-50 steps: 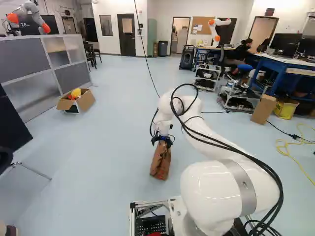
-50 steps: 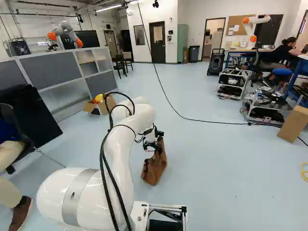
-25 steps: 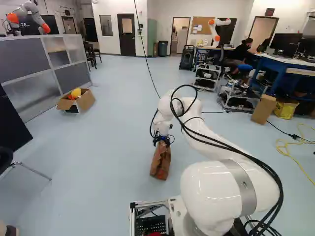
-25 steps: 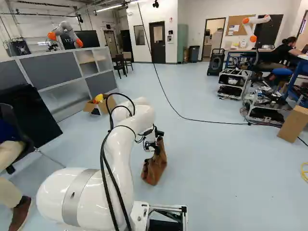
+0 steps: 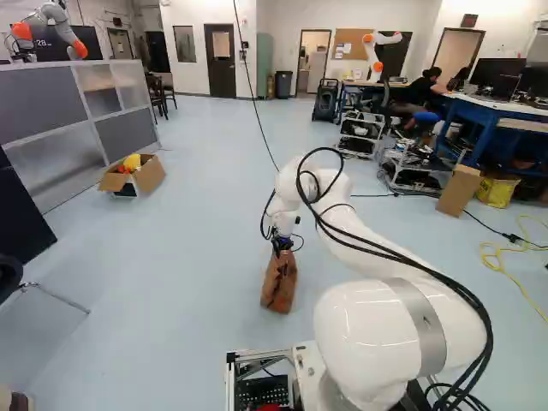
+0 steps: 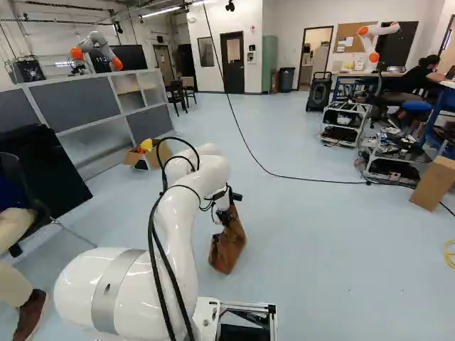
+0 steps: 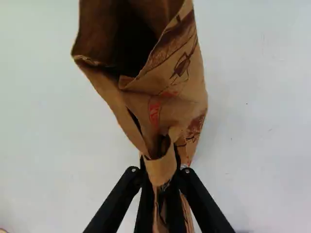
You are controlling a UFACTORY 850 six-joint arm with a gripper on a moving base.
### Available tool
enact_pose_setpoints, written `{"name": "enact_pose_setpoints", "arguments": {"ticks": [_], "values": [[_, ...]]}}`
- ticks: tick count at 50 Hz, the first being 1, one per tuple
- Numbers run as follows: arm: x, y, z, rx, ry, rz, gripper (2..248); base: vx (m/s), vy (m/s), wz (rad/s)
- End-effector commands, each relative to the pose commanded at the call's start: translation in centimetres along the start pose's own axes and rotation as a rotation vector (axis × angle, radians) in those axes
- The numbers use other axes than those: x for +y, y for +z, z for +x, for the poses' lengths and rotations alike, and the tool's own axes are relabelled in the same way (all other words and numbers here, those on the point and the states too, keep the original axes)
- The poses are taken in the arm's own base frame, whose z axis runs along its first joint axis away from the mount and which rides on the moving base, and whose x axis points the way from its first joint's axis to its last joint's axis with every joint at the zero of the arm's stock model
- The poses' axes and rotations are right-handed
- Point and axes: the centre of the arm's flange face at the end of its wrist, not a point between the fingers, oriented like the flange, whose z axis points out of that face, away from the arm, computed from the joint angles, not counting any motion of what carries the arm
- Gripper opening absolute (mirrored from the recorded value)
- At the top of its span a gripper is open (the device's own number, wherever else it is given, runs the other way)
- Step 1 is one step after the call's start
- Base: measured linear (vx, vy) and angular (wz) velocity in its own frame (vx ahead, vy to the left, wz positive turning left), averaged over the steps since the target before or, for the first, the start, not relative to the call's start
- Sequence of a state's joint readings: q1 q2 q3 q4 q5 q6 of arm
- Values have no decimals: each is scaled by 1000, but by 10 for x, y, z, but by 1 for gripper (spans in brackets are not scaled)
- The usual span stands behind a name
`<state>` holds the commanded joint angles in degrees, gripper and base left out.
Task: Pick up the grocery bag from the ground
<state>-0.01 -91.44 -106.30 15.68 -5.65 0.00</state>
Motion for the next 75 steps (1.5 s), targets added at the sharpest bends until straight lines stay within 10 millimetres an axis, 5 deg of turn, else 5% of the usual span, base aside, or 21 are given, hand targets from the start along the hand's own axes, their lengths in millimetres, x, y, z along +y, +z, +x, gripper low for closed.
{"name": "enact_pose_setpoints", "arguments": {"ticks": [26, 75], "values": [[0, -5, -1, -3, 0, -1, 22, 0, 0, 0], [4, -147, -27, -18, 1, -15, 22, 0, 0, 0]]}}
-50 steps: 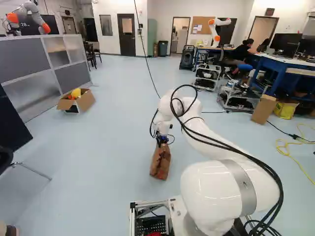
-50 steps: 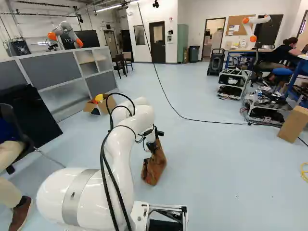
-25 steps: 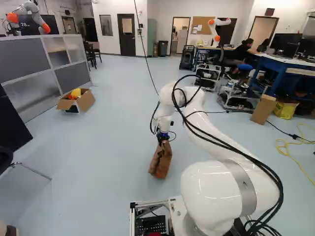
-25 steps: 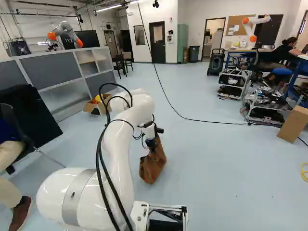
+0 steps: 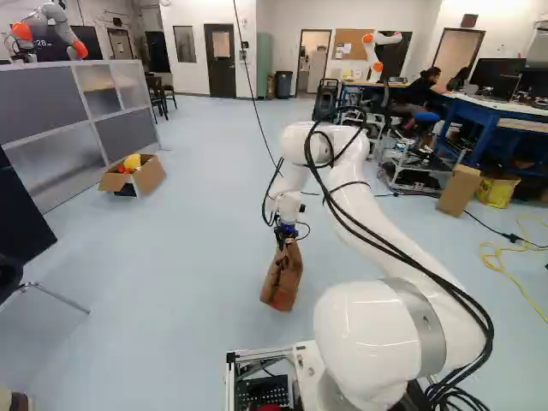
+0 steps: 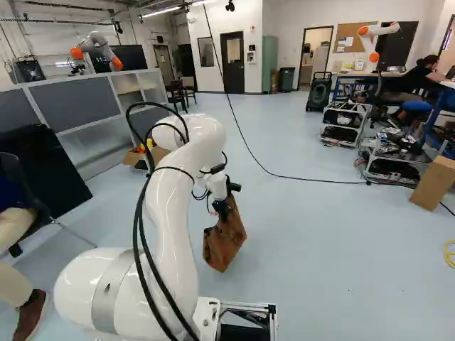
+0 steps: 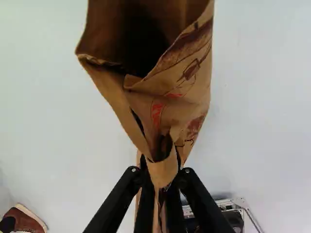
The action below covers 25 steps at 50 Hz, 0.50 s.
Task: Pick up the grocery bag from the ground
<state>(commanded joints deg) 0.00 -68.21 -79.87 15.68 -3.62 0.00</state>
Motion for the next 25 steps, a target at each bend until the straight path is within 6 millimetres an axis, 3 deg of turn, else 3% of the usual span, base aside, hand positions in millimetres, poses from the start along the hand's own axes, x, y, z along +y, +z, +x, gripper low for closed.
{"name": "enact_pose_setpoints", "arguments": {"ticks": [25], "values": [[10, -80, -23, 183, 0, -6, 22, 0, 0, 0]]}}
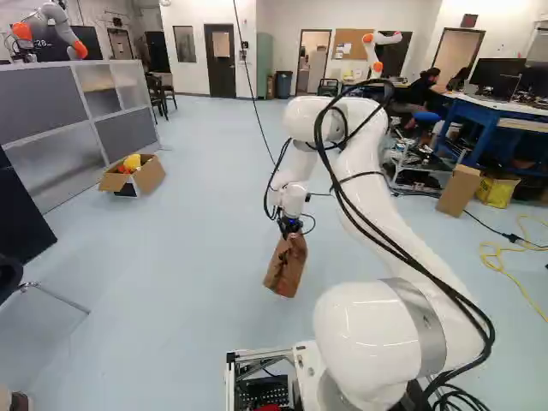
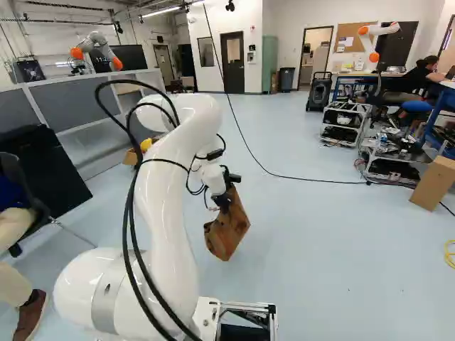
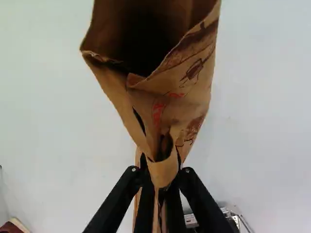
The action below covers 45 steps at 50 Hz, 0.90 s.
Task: Pick up the grocery bag from the ground
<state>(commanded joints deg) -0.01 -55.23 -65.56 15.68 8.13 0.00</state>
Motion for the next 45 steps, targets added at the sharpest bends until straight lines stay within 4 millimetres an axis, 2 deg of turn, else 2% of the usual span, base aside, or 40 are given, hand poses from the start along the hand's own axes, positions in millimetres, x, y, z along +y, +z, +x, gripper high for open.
{"name": "enact_pose_setpoints", "arguments": {"ticks": [45], "values": [[31, -169, -50, 425, 1, 1, 22, 0, 0, 0]]}}
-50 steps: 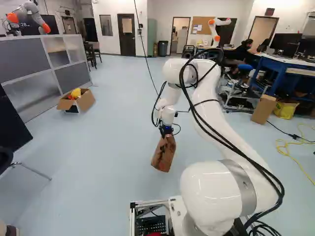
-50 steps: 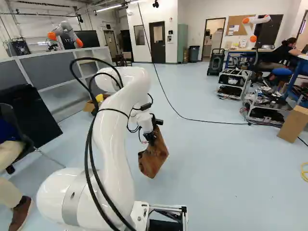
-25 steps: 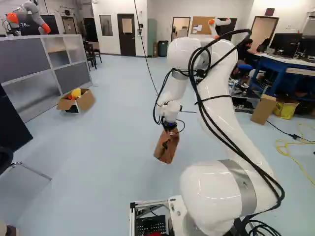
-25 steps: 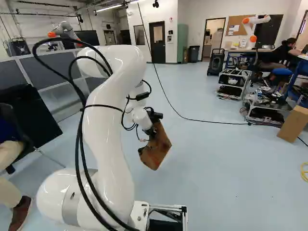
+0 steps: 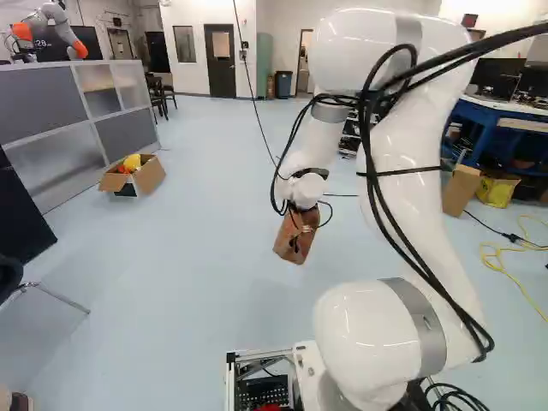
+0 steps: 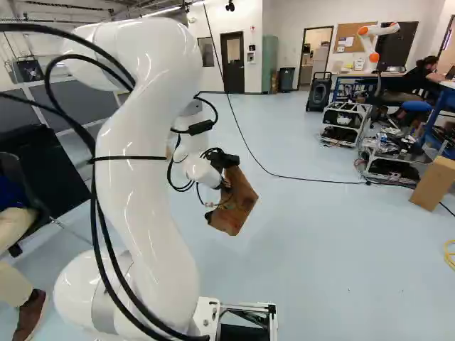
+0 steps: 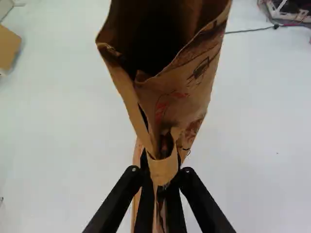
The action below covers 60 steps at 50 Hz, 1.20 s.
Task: Pick up the grocery bag from the ground
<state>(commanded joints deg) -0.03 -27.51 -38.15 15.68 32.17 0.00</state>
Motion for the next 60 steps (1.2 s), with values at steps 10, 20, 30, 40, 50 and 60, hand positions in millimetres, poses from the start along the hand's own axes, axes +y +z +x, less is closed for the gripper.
{"name": "enact_pose_setpoints", "arguments": {"ticks": [10, 20, 30, 40, 50, 60], "values": [[8, -41, 2, 114, 3, 4, 22, 0, 0, 0], [16, -80, -1, 213, 7, 9, 22, 0, 0, 0], [23, -104, -18, 228, 6, 9, 22, 0, 0, 0], [26, -111, -24, 227, 5, 9, 22, 0, 0, 0], [26, -113, -24, 230, 3, 11, 22, 0, 0, 0], [26, -117, -25, 240, -5, 19, 22, 0, 0, 0]]}}
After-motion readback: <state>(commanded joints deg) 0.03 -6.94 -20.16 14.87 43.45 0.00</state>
